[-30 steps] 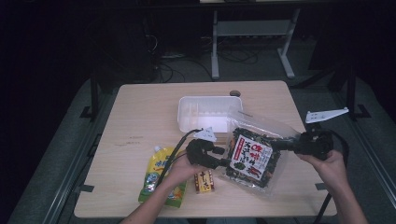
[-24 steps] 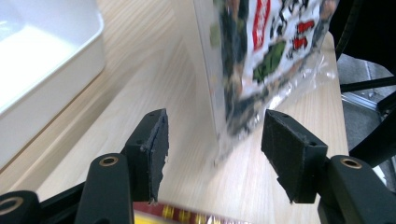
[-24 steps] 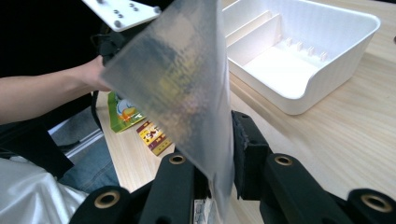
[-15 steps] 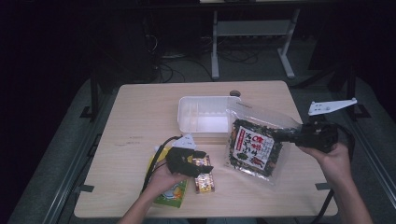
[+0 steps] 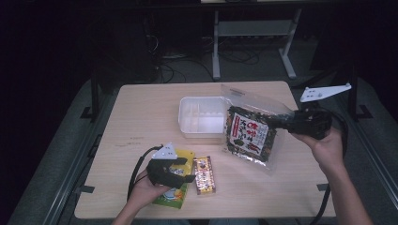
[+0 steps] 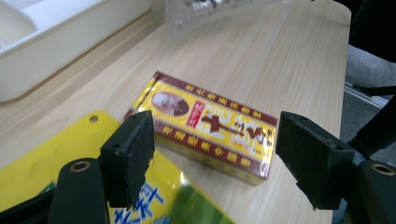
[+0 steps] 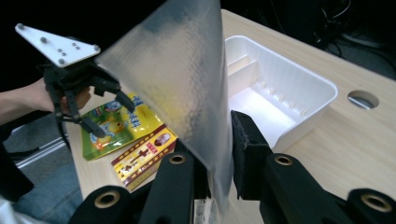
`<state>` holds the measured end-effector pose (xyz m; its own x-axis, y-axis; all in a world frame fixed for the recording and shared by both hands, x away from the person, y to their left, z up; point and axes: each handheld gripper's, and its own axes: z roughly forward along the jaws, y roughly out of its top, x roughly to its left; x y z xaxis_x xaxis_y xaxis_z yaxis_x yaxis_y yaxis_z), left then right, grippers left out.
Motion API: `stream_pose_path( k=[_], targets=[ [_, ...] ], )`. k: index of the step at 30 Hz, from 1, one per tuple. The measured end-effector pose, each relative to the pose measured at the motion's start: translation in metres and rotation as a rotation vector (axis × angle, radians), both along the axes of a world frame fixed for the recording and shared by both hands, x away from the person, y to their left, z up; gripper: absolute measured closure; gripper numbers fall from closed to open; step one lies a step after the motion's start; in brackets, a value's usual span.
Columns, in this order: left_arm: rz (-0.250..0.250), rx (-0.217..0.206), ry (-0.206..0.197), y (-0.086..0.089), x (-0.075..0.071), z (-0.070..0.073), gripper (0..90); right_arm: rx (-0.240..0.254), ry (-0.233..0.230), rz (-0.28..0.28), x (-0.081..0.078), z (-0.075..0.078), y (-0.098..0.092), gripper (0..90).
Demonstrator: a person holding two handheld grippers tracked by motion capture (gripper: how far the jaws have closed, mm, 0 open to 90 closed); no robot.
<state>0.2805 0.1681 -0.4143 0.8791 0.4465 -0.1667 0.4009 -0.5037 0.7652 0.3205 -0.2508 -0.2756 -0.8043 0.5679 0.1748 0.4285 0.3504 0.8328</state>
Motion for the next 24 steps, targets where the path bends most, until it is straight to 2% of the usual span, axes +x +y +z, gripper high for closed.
stream_pose_path(
  k=[4, 13, 18, 24],
  targets=[
    [0.022, 0.000, -0.003, 0.012, -0.005, -0.002, 26.3, -0.006, -0.008, 0.001, 0.007, 0.004, 0.007, 78.4],
    [0.068, -0.013, -0.018, 0.035, -0.011, 0.000, 25.1, -0.032, -0.067, -0.004, 0.030, 0.021, 0.033, 78.4],
    [0.083, -0.023, -0.017, 0.039, -0.011, -0.002, 25.0, -0.037, -0.086, -0.002, 0.040, 0.027, 0.042, 78.4],
    [0.094, -0.012, -0.011, 0.043, -0.009, -0.006, 24.6, -0.064, -0.116, -0.014, 0.056, 0.038, 0.059, 78.4]
  ],
)
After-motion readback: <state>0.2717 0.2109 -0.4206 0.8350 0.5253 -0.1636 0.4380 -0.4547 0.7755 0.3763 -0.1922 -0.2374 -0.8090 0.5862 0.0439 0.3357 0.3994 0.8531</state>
